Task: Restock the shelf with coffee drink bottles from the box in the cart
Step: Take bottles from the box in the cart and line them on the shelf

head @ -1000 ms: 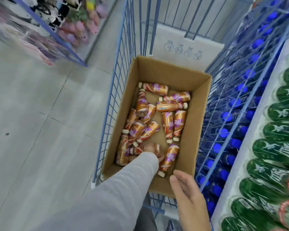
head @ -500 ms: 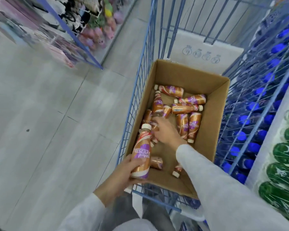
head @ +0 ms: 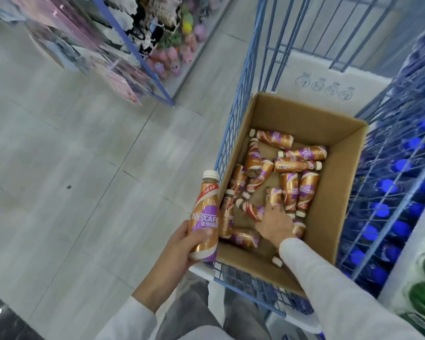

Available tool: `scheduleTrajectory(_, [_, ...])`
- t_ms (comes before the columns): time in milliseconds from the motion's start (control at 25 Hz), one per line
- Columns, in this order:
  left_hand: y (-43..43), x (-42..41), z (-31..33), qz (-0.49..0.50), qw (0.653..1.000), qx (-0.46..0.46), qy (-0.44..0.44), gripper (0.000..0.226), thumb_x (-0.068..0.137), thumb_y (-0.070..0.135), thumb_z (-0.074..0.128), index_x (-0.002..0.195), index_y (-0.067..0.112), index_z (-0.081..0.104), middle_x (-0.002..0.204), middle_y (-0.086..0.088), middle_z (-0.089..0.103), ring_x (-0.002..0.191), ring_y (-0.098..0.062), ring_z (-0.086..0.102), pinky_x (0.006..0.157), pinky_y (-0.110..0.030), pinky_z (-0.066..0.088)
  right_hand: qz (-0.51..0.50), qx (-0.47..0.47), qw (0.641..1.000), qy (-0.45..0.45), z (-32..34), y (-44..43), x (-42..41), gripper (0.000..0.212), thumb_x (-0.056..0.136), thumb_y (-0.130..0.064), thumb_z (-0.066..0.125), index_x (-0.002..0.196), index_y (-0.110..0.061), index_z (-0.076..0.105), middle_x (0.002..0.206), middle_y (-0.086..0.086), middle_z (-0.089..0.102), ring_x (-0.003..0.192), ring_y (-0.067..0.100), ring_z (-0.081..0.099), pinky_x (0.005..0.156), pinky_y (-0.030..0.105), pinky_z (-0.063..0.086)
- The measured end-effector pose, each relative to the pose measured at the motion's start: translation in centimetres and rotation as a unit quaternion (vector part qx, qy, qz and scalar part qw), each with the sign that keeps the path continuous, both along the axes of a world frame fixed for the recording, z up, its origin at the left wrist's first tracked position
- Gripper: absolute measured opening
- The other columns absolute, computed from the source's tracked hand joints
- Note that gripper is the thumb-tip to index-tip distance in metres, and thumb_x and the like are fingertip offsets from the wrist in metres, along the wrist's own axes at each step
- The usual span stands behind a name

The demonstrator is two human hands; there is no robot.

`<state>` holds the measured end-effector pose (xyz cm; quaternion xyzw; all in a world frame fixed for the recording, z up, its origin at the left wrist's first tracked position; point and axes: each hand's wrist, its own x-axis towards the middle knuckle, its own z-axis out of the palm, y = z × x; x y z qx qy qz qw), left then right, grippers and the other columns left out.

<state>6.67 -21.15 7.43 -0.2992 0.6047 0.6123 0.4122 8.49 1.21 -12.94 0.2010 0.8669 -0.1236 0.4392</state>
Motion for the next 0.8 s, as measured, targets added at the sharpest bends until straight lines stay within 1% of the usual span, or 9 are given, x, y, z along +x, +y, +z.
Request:
scheduleTrajectory(40, [0.1, 0.0, 0.7, -0.006, 1.000, 0.003, 0.004, 0.063, 0.064, 0.040, 0.077, 0.121, 0.019, 0.060, 0.099, 0.000, 0.078, 0.089, -0.018, 0.075, 0.072, -0.028, 0.059, -0.130, -0.049, 0.990, 0.016, 2.3, 0.7, 1.1, 0.070, 0.083, -0.047, 0.062, 0.143, -0.017, 0.039, 0.136, 0.012, 0.055, 0.123, 0.034, 0.054, 0.101, 0.044, 0.046])
scheduleTrajectory(120, [0.7, 0.1, 2.3, -0.018, 1.000, 0.013, 0.016, 0.069, 0.062, 0.043, 0.080, 0.123, 0.019, 0.059, 0.102, 0.000, 0.077, 0.095, -0.023, 0.075, 0.076, -0.031, 0.059, -0.326, -0.145, 0.931, 0.076, 7.6, 1.7, 3.1, 0.067, 0.075, -0.052, 0.069, 0.133, -0.023, 0.049, 0.120, 0.005, 0.065, 0.109, 0.030, 0.062, 0.095, 0.042, 0.050])
scheduleTrajectory(240, [2.0, 0.7, 5.4, -0.055, 0.997, 0.028, 0.046, 0.078, 0.054, 0.047, 0.082, 0.122, 0.018, 0.060, 0.106, -0.004, 0.077, 0.095, -0.026, 0.075, 0.074, -0.034, 0.060, -0.481, -0.234, 0.824, 0.187, 16.1, 1.7, 5.2, 0.059, 0.072, -0.052, 0.077, 0.123, -0.031, 0.054, 0.105, -0.007, 0.068, 0.095, 0.017, 0.066, 0.091, 0.043, 0.055])
scheduleTrajectory(400, [3.7, 1.5, 10.2, -0.120, 0.984, 0.082, 0.102, 0.059, 0.064, 0.031, 0.077, 0.119, 0.014, 0.062, 0.100, -0.008, 0.078, 0.085, -0.025, 0.076, 0.061, -0.030, 0.060, -0.560, -0.298, 0.716, 0.291, 26.1, 0.6, 7.3, 0.068, 0.069, -0.056, 0.081, 0.128, -0.033, 0.056, 0.110, -0.010, 0.072, 0.101, 0.012, 0.069, 0.094, 0.042, 0.055])
scheduleTrajectory(480, [4.4, 1.4, 12.8, -0.159, 0.972, 0.116, 0.127, 0.054, 0.065, 0.022, 0.079, 0.117, 0.017, 0.063, 0.101, -0.009, 0.078, 0.084, -0.026, 0.076, 0.059, -0.028, 0.059, -0.570, -0.306, 0.684, 0.337, 30.8, 0.0, 8.5, 0.050, 0.074, -0.049, 0.081, 0.119, -0.037, 0.060, 0.105, -0.011, 0.074, 0.095, 0.008, 0.071, 0.089, 0.037, 0.055])
scheduleTrajectory(560, [5.0, 1.4, 15.4, -0.208, 0.953, 0.158, 0.153, 0.052, 0.064, 0.016, 0.083, 0.112, 0.018, 0.065, 0.098, -0.010, 0.078, 0.079, -0.024, 0.076, 0.057, -0.027, 0.059, -0.579, -0.288, 0.654, 0.392, 35.4, -1.1, 10.3, 0.034, 0.080, -0.040, 0.080, 0.109, -0.034, 0.064, 0.098, -0.010, 0.076, 0.087, 0.003, 0.071, 0.077, 0.025, 0.052])
scheduleTrajectory(640, [5.3, 1.6, 17.2, -0.241, 0.933, 0.204, 0.170, 0.050, 0.062, 0.013, 0.082, 0.110, 0.018, 0.067, 0.093, -0.008, 0.078, 0.073, -0.019, 0.074, 0.054, -0.026, 0.058, -0.591, -0.268, 0.621, 0.439, 39.1, -2.7, 12.4, 0.028, 0.081, -0.038, 0.079, 0.105, -0.031, 0.065, 0.094, -0.011, 0.076, 0.084, 0.005, 0.071, 0.069, 0.020, 0.050])
scheduleTrajectory(680, [5.5, 1.7, 17.8, -0.258, 0.923, 0.226, 0.175, 0.051, 0.062, 0.015, 0.080, 0.111, 0.016, 0.067, 0.091, -0.008, 0.078, 0.071, -0.018, 0.074, 0.054, -0.026, 0.057, -0.599, -0.254, 0.605, 0.458, 40.6, -3.7, 13.5, 0.029, 0.081, -0.039, 0.079, 0.105, -0.031, 0.065, 0.093, -0.012, 0.076, 0.085, 0.006, 0.071, 0.070, 0.020, 0.051])
scheduleTrajectory(800, [6.4, 3.4, 19.5, -0.317, 0.887, 0.278, 0.189, 0.070, 0.053, 0.026, 0.081, 0.120, 0.011, 0.066, 0.097, -0.008, 0.077, 0.075, -0.019, 0.072, 0.063, -0.029, 0.057, -0.628, -0.199, 0.552, 0.511, 43.5, -6.7, 17.6, 0.037, 0.077, -0.042, 0.083, 0.108, -0.030, 0.066, 0.094, -0.008, 0.076, 0.088, 0.013, 0.072, 0.076, 0.031, 0.055])
